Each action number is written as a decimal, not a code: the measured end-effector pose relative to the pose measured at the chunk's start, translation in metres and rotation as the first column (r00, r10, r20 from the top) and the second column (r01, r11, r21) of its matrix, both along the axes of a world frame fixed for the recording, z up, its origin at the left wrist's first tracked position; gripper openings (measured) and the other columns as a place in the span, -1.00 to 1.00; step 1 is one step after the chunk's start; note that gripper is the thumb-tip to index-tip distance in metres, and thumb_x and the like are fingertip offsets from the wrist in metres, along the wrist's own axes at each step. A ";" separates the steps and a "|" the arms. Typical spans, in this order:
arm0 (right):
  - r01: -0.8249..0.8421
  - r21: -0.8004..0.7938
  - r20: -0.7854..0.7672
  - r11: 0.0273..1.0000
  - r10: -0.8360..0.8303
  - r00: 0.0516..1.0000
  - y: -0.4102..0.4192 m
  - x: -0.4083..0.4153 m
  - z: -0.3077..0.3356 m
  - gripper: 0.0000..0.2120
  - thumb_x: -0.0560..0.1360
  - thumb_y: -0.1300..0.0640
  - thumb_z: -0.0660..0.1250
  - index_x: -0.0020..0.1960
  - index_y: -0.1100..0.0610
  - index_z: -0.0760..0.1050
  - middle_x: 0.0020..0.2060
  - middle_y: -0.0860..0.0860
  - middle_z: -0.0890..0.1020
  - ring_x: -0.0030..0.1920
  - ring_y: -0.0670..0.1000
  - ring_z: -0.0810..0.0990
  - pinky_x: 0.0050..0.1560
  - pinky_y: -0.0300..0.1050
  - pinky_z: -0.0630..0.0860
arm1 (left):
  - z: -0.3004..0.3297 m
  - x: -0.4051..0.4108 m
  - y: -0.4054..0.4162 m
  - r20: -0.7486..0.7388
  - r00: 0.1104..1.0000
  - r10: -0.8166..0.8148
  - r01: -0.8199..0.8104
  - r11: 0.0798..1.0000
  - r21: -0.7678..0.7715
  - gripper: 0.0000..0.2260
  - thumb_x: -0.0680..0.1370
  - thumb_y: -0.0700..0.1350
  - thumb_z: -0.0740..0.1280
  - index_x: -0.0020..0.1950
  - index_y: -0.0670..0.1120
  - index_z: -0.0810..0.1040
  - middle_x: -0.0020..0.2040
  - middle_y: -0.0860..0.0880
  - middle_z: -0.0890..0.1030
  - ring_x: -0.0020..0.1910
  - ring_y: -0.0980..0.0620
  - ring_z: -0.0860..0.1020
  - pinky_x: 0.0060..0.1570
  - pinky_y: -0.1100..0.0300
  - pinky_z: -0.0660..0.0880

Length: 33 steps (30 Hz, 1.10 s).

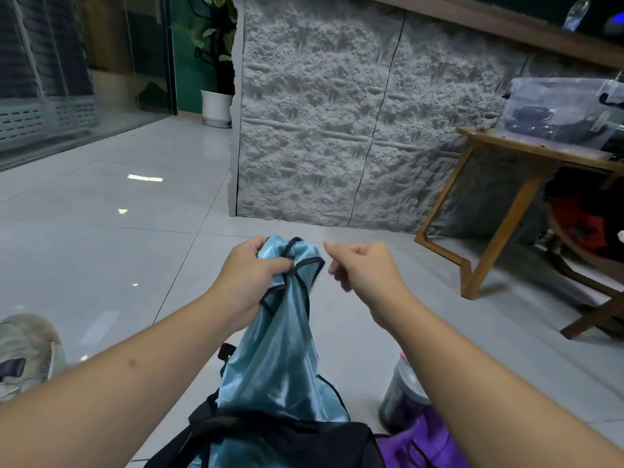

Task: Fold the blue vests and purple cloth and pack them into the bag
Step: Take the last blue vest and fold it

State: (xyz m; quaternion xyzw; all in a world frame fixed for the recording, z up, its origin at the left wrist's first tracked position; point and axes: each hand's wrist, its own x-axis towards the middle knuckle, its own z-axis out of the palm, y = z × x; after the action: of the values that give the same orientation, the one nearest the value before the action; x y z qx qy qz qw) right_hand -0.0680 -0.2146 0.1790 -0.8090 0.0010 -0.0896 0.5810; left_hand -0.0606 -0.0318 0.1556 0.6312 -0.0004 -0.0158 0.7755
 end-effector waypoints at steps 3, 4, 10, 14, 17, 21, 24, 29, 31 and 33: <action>-0.108 0.041 -0.089 0.993 0.111 0.990 0.007 -0.010 -0.012 -0.57 0.56 -0.16 0.44 -0.15 0.22 0.73 -0.35 0.08 0.66 -0.36 0.04 0.53 -0.25 -0.12 0.47 | -0.002 0.005 0.000 0.029 0.998 0.064 -0.065 0.997 0.046 -0.81 0.49 -0.36 0.45 0.05 -0.15 0.62 0.00 -0.28 0.70 0.02 -0.37 0.67 0.07 -0.33 0.62; -0.138 0.049 -0.080 0.989 0.141 0.987 0.011 -0.012 -0.015 -0.60 0.56 -0.15 0.44 -0.11 0.19 0.74 -0.30 0.05 0.69 -0.32 0.02 0.57 -0.20 -0.12 0.49 | -0.003 0.005 -0.001 0.044 0.997 0.065 -0.067 0.996 0.059 -0.81 0.48 -0.35 0.46 0.04 -0.14 0.62 -0.01 -0.27 0.70 0.03 -0.37 0.67 0.07 -0.33 0.62; -0.065 0.238 0.006 0.969 0.065 0.998 0.027 -0.011 -0.019 -0.86 0.54 0.08 0.52 -0.09 0.16 0.74 -0.22 0.07 0.72 -0.22 0.01 0.61 -0.04 -0.05 0.57 | -0.005 0.001 -0.008 0.109 0.994 0.030 -0.038 0.997 0.072 -0.79 0.46 -0.32 0.53 0.02 -0.13 0.63 -0.06 -0.20 0.71 -0.14 -0.13 0.69 -0.01 -0.11 0.65; -0.067 0.396 0.008 0.916 0.069 0.998 0.023 -0.008 -0.005 -0.93 0.56 0.26 0.47 -0.11 0.21 0.69 -0.16 0.14 0.74 -0.16 0.06 0.67 0.00 -0.02 0.64 | 0.002 0.002 0.004 0.033 0.997 -0.073 0.074 0.996 -0.039 -0.77 0.46 -0.36 0.52 0.08 -0.27 0.59 -0.02 -0.26 0.71 -0.09 -0.17 0.69 0.01 -0.07 0.65; -0.018 0.461 0.059 0.887 -0.010 0.998 0.005 0.002 0.014 -0.91 0.56 0.26 0.45 -0.13 0.18 0.67 -0.22 0.04 0.72 -0.20 -0.02 0.66 -0.02 -0.07 0.59 | 0.017 0.012 0.025 0.001 0.996 -0.095 0.094 0.991 -0.095 -0.77 0.45 -0.28 0.52 0.04 -0.25 0.58 0.00 -0.26 0.72 -0.03 -0.16 0.70 0.04 0.01 0.67; -0.009 0.483 0.093 0.876 -0.041 0.995 -0.014 0.006 0.043 -0.93 0.58 0.21 0.45 -0.07 0.18 0.68 -0.18 0.05 0.73 -0.15 -0.01 0.67 0.02 -0.13 0.62 | 0.044 0.021 0.049 0.046 0.998 -0.040 0.045 0.991 -0.128 -0.61 0.35 -0.08 0.54 0.08 -0.24 0.58 -0.04 -0.20 0.67 -0.03 -0.09 0.68 0.07 0.05 0.67; -0.010 0.498 0.113 0.867 -0.053 0.992 -0.022 0.013 0.072 -0.93 0.60 0.18 0.45 -0.05 0.15 0.68 -0.17 0.07 0.73 -0.20 0.02 0.66 -0.08 -0.11 0.60 | 0.073 0.030 0.064 0.102 0.995 0.002 0.015 0.987 -0.158 -0.67 0.39 0.00 0.53 0.01 -0.18 0.62 -0.14 -0.12 0.69 -0.11 -0.08 0.65 0.06 0.00 0.61; -0.006 0.529 0.151 0.848 -0.087 0.985 -0.036 0.025 0.118 -0.84 0.59 0.14 0.46 0.17 0.08 0.68 -0.02 0.08 0.77 -0.09 0.11 0.73 -0.03 0.07 0.65 | 0.115 0.052 0.092 0.216 0.963 0.162 -0.161 0.987 -0.020 -0.71 0.56 -0.15 0.48 0.27 -0.16 0.65 0.14 -0.12 0.72 -0.02 -0.02 0.70 -0.04 0.05 0.63; 0.014 0.544 0.131 0.839 -0.102 0.986 -0.040 0.027 0.130 -0.79 0.59 0.16 0.46 0.21 0.03 0.68 -0.01 0.06 0.78 -0.09 0.09 0.77 -0.08 0.08 0.69 | 0.127 0.059 0.104 0.227 0.939 0.258 -0.274 0.961 0.045 -0.63 0.54 -0.16 0.51 0.34 -0.14 0.62 0.17 -0.10 0.71 0.04 -0.06 0.72 0.06 0.00 0.65; 0.069 0.523 0.071 0.849 -0.124 0.990 -0.041 0.034 0.135 -0.86 0.54 0.22 0.51 0.10 0.10 0.70 -0.04 0.13 0.78 -0.08 0.16 0.77 -0.06 0.14 0.70 | 0.133 0.065 0.112 0.220 0.923 0.317 -0.345 0.933 0.100 -0.60 0.51 -0.18 0.54 0.34 -0.13 0.62 0.16 -0.09 0.70 0.08 -0.11 0.71 0.16 -0.06 0.63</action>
State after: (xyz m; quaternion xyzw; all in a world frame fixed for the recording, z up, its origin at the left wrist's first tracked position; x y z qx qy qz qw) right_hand -0.0340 -0.2558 0.3141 -0.6155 0.0362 -0.1565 0.7716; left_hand 0.0046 0.0800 0.2882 0.6723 0.0293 0.1792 0.7177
